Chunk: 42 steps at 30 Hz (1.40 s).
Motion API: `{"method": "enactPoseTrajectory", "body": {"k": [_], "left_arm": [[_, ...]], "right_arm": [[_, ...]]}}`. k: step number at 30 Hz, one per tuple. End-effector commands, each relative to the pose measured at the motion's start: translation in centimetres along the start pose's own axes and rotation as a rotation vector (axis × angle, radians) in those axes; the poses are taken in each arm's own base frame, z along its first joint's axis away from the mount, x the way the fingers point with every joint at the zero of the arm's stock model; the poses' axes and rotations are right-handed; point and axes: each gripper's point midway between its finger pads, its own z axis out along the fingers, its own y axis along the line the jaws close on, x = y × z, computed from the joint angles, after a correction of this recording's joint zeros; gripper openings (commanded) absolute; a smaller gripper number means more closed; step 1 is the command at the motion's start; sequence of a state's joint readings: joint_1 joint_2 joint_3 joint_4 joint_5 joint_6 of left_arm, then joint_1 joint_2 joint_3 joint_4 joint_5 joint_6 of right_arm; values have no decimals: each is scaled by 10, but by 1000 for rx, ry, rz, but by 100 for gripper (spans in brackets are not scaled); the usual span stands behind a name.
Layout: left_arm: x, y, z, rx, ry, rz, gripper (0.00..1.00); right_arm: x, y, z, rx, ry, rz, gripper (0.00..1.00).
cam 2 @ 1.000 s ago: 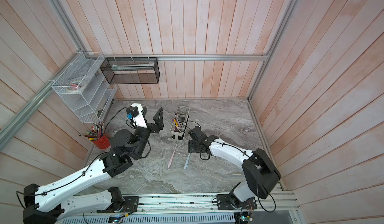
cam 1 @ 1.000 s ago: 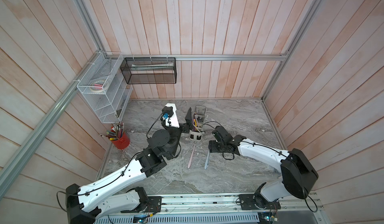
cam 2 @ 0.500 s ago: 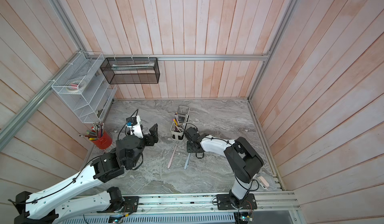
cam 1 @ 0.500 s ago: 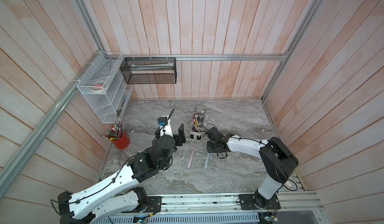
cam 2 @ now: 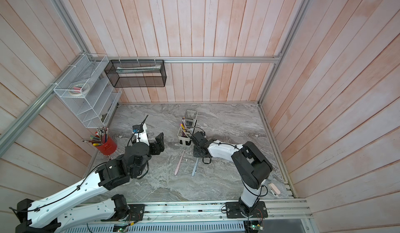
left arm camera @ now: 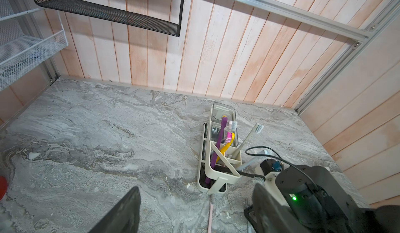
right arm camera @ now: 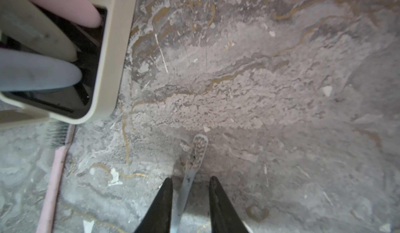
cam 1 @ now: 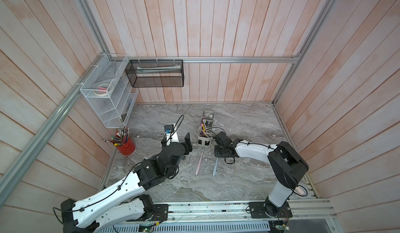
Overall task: Place the toothbrush into the toothbrush holder
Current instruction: Pick up the toothbrush from the center of the board.
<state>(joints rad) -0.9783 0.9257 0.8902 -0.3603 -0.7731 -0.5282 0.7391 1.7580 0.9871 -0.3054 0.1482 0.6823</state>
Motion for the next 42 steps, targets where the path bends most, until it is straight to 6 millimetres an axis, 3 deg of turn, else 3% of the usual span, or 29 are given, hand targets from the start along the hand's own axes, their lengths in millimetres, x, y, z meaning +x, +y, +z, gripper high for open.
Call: {"method": "enactPoseTrajectory", "body": {"k": [1, 22, 34, 42], "left_arm": [[1, 3, 0, -20, -2, -3, 82], [1, 3, 1, -23, -7, 3, 82], [15, -3, 7, -7, 32, -28, 83], [28, -22, 14, 57, 91, -87, 83]], "right_arm": [[17, -5, 10, 23, 56, -9, 27], [7, 3, 4, -5, 44, -20, 10], [-13, 22, -47, -154, -71, -54, 4], [-15, 36, -79, -281, -123, -120, 3]]}}
